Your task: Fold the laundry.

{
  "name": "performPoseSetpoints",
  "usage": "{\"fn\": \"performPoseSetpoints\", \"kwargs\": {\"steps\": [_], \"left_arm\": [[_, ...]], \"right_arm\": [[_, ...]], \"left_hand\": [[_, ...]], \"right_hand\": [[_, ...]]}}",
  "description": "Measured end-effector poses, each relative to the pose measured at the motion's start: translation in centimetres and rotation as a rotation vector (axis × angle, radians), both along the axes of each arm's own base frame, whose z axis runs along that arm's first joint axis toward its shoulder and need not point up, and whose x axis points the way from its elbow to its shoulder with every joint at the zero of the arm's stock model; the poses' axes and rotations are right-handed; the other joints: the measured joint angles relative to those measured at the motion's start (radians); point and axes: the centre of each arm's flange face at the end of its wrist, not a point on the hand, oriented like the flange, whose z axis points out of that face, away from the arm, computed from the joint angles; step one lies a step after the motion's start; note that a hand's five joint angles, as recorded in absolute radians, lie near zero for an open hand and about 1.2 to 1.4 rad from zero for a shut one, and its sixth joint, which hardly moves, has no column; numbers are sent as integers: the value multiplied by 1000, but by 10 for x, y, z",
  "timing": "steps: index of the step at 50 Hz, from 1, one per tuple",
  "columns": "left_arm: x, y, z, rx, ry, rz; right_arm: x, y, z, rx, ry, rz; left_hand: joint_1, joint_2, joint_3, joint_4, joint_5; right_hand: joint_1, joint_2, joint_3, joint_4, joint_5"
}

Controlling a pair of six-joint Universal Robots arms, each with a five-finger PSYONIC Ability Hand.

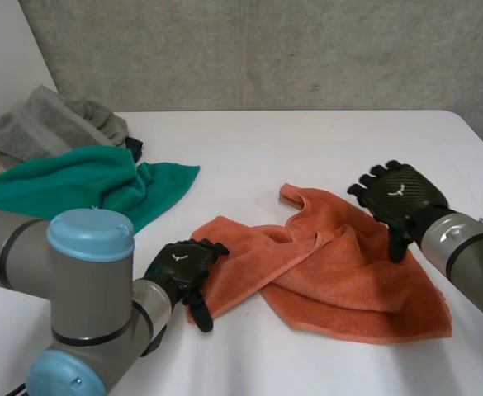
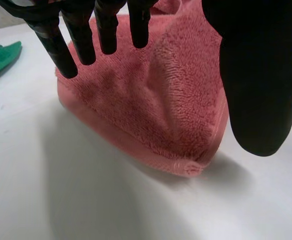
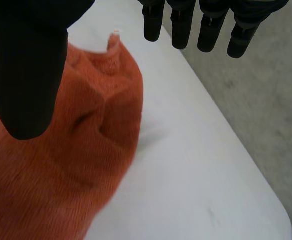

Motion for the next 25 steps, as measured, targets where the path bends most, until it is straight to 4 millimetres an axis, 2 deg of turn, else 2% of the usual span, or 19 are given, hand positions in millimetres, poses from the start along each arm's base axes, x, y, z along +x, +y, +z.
{"fn": "performPoseSetpoints", "kwargs": {"steps": [12, 16, 17, 18, 19, 20, 23, 25], "left_arm": [[-15, -23, -14, -54, 15, 26], [-22, -27, -20, -58, 13, 22], [-23, -27, -20, -59, 14, 20], [-25, -28, -20, -61, 15, 16], [-27, -27, -21, -61, 16, 11], [-29, -28, -21, -65, 19, 5], [-32, -28, -19, -74, 25, -1], [-38, -31, -13, -100, 42, -10]], "right_arm": [[39, -29, -18, -1, -56, 179], [59, -39, -35, 39, -27, 227], [61, -41, -38, 45, -19, 233], [65, -43, -42, 51, -6, 242], [67, -45, -45, 56, 6, 249], [70, -48, -50, 59, 25, 259], [73, -52, -55, 55, 48, 268], [77, -62, -64, 32, 89, 281]], "left_hand": [[167, 140, 141, 153, 138], [536, 478, 476, 487, 464], [570, 523, 509, 519, 495], [714, 673, 650, 668, 640], [714, 673, 650, 668, 640], [912, 888, 867, 893, 860], [919, 909, 884, 915, 879], [922, 972, 962, 982, 919]], "right_hand": [[28, 59, 67, 65, 57], [102, 109, 124, 125, 116], [118, 122, 139, 140, 132], [133, 134, 153, 155, 146], [145, 143, 165, 165, 158], [158, 154, 178, 178, 171], [196, 196, 214, 215, 207], [370, 393, 398, 381, 355]]}}
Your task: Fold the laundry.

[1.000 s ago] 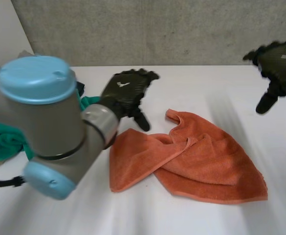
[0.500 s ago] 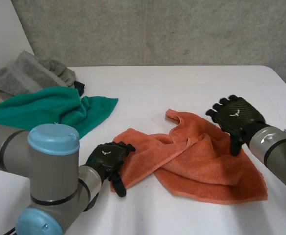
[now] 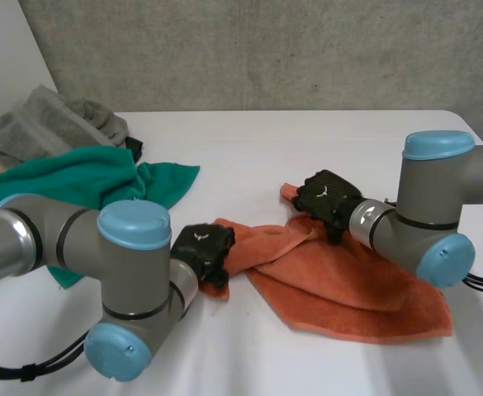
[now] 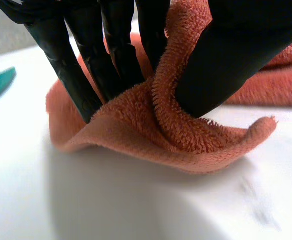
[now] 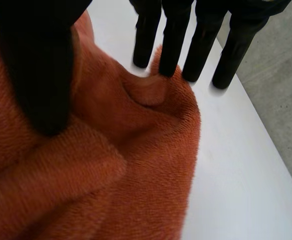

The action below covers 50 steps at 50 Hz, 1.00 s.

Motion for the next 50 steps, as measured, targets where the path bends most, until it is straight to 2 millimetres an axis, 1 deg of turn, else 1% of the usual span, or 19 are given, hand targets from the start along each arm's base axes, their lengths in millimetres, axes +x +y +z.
{"fn": "performPoseSetpoints", "kwargs": {"steps": [2, 3, 4, 10, 14, 16, 17, 18, 20, 21, 22, 27, 30, 31, 32, 33, 36, 44, 50], "left_arm": [[-4, -4, 7, -27, 19, -3], [-7, -9, 14, -51, 35, -3], [-10, -13, 20, -73, 49, -2], [-23, -61, 84, -285, 178, 35], [-19, -102, 144, -504, 289, 87], [-16, -120, 178, -646, 358, 108], [-15, -125, 190, -703, 386, 113], [-12, -133, 214, -809, 440, 119], [-9, -138, 243, -943, 507, 122], [-9, -138, 243, -943, 507, 122], [-4, -140, 267, -1053, 560, 122], [6, -137, 295, -1165, 609, 117], [6, -134, 290, -1131, 589, 110], [6, -133, 285, -1107, 577, 107], [6, -132, 283, -1094, 571, 104], [5, -127, 278, -1063, 555, 96], [6, -114, 273, -1015, 533, 77], [20, -63, 291, -991, 525, 23], [35, -26, 313, -1005, 533, -6]], "right_arm": [[3, -8, -3, -30, 16, 6], [4, -12, -4, -49, 21, 9], [6, -16, -4, -69, 23, 10], [21, -44, 17, -225, -24, 3], [27, -67, 58, -395, -131, -74], [25, -80, 96, -516, -237, -157], [25, -81, 104, -537, -258, -172], [21, -85, 132, -609, -338, -222], [10, -81, 185, -719, -486, -287], [10, -81, 185, -719, -486, -287], [2, -72, 215, -772, -571, -306], [-11, -44, 252, -802, -656, -290], [-13, -32, 245, -742, -629, -269], [-13, -30, 240, -711, -612, -265], [-13, -28, 236, -692, -602, -263], [-13, -26, 227, -647, -577, -261], [-15, -27, 203, -533, -524, -268], [-16, -45, 142, -189, -508, -261], [1, -52, 96, 110, -585, -166]], "left_hand": [[0, 0, 0, 0, 0], [0, 1, 0, 1, 0], [0, 1, 0, 1, 0], [0, 1, 0, 4, 0], [0, 3, 4, 5, 0], [0, 4, 5, 5, 0], [0, 4, 5, 5, 0], [0, 4, 5, 5, 0], [0, 4, 5, 5, 0], [0, 4, 5, 5, 0], [0, 4, 5, 5, 0], [0, 4, 5, 5, 0], [0, 4, 5, 5, 0], [0, 4, 5, 5, 0], [0, 4, 5, 5, 0], [0, 4, 5, 5, 0], [3, 4, 6, 5, 0], [4, 5, 7, 9, 0], [4, 5, 7, 9, 0]], "right_hand": [[184, 167, 162, 180, 166], [434, 451, 433, 453, 434], [523, 536, 520, 540, 535], [533, 572, 578, 602, 582], [533, 572, 578, 603, 582], [533, 572, 580, 603, 582], [533, 572, 580, 603, 582], [533, 572, 581, 603, 582], [533, 572, 581, 604, 582], [533, 572, 581, 604, 582], [533, 572, 581, 604, 582], [533, 572, 581, 604, 582], [516, 543, 549, 570, 567], [312, 312, 337, 357, 359], [250, 270, 279, 298, 297], [8, 1, 21, 40, 30], [-339, -344, -328, -310, -308], [-376, -397, -399, -384, -356], [-376, -397, -399, -384, -356]]}}
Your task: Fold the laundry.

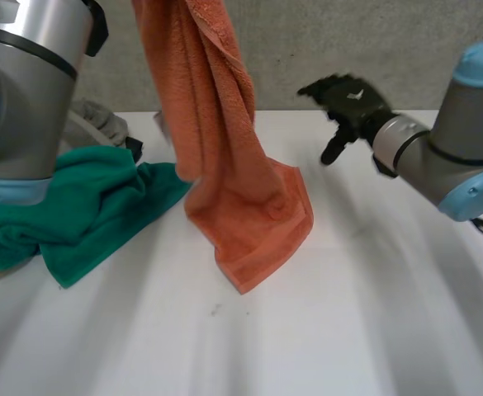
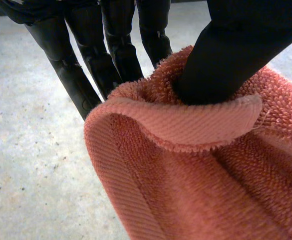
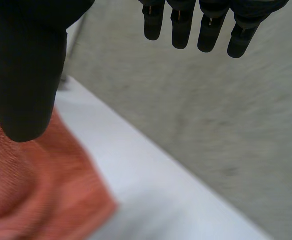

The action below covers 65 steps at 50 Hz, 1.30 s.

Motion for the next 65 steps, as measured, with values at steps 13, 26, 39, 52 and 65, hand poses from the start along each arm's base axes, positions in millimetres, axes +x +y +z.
{"fn": "performPoseSetpoints", "kwargs": {"steps": [13, 26, 39, 52, 65], "left_arm": [[22, 49, 23, -31, 11, -18], [46, 43, 25, -19, 4, 62], [70, -5, -64, 327, -171, 161], [43, -67, -217, 764, -431, 95], [15, -155, -57, 49, -85, 220]], "right_arm": [[58, 19, -93, 204, -8, 187], [-28, -13, 55, -123, -6, -170], [-97, 63, 110, -320, 325, -261], [-96, 73, 41, -83, 497, -184], [-93, -31, 101, -645, 262, -575]], "left_hand": [[0, 0, 0, 0, 0], [0, 0, 0, 0, 0], [0, 0, 0, 0, 0], [0, 0, 1, 0, 0], [0, 1, 1, 0, 0]], "right_hand": [[731, 755, 733, 712, 697], [884, 968, 979, 988, 918], [884, 968, 980, 990, 918], [884, 968, 980, 990, 918], [884, 968, 981, 991, 918]]}}
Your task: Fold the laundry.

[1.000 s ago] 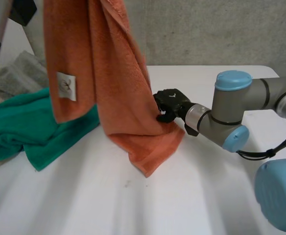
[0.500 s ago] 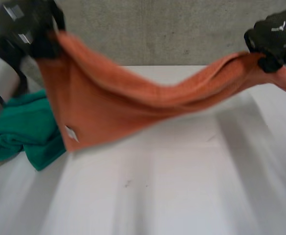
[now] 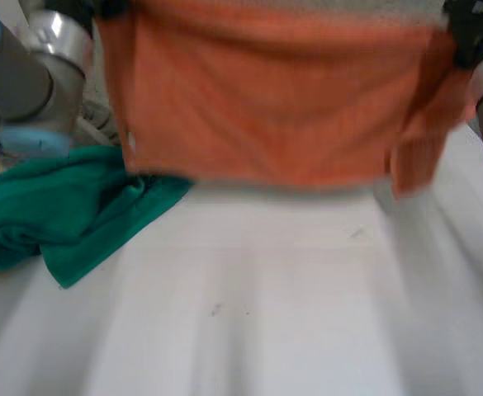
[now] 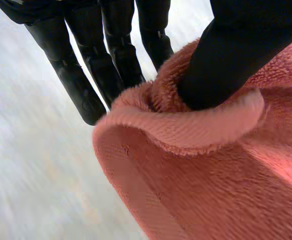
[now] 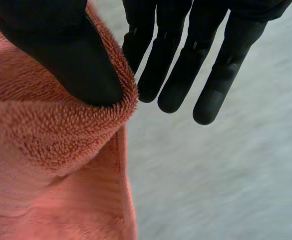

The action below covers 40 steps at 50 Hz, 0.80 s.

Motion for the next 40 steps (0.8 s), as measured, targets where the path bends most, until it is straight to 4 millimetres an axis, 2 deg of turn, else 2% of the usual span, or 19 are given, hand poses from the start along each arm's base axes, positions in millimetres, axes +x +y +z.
{"fn": "performPoseSetpoints", "kwargs": {"steps": [3, 5, 7, 11, 13, 15, 16, 20, 22, 24, 27, 31, 40], "left_arm": [[3, 0, 29, -141, 84, 10], [4, 1, 33, -173, 113, 14], [5, 1, 27, -159, 119, 16], [6, 6, -2, -54, 90, 18], [7, 13, -26, 34, 58, 18], [8, 18, -42, 94, 35, 19], [10, 24, -57, 143, 16, 20], [16, 43, -103, 294, -43, 22], [19, 51, -121, 352, -67, 22], [21, 62, -138, 406, -92, 16], [24, 75, -155, 461, -121, -1], [24, 87, -162, 486, -142, -31], [26, 100, -148, 459, -146, -65]], "right_arm": [[-1, -1, 20, -142, -65, 14], [-1, 4, 24, -177, -86, 40], [-1, 11, 19, -162, -88, 69], [0, 26, -11, -25, -57, 129], [1, 39, -37, 97, -29, 163], [1, 46, -50, 162, -15, 179], [1, 56, -69, 252, 4, 200], [2, 84, -115, 475, 57, 249], [1, 94, -131, 548, 79, 261], [0, 103, -146, 617, 105, 267], [-2, 109, -158, 673, 136, 264], [-5, 105, -157, 673, 150, 246], [-10, 86, -112, 685, 140, 199]], "left_hand": [[0, 0, 0, 0, 0], [0, 0, 0, 0, 0], [0, 0, 0, 0, 0], [0, 0, 0, 0, 11], [0, 0, 0, 0, 11], [0, 0, 0, 0, 11], [0, 0, 0, 0, 11], [0, 0, 0, 0, 11], [0, 0, 0, 0, 11], [0, 0, 0, 0, 11], [0, 0, 0, 0, 11], [0, 0, 0, 0, 11], [0, 0, 0, 0, 11]], "right_hand": [[0, 0, 0, 0, 0], [0, 0, 0, 0, 0], [0, 0, 0, 0, 0], [0, 0, 0, 0, 0], [0, 0, 0, 0, 0], [0, 0, 0, 0, 0], [0, 0, 0, 0, 0], [-25, -73, -82, -87, -40], [-210, -285, -291, -297, -246], [-524, -601, -598, -607, -566], [-764, -830, -842, -852, -813], [-827, -898, -926, -929, -899], [-838, -922, -940, -941, -908]]}}
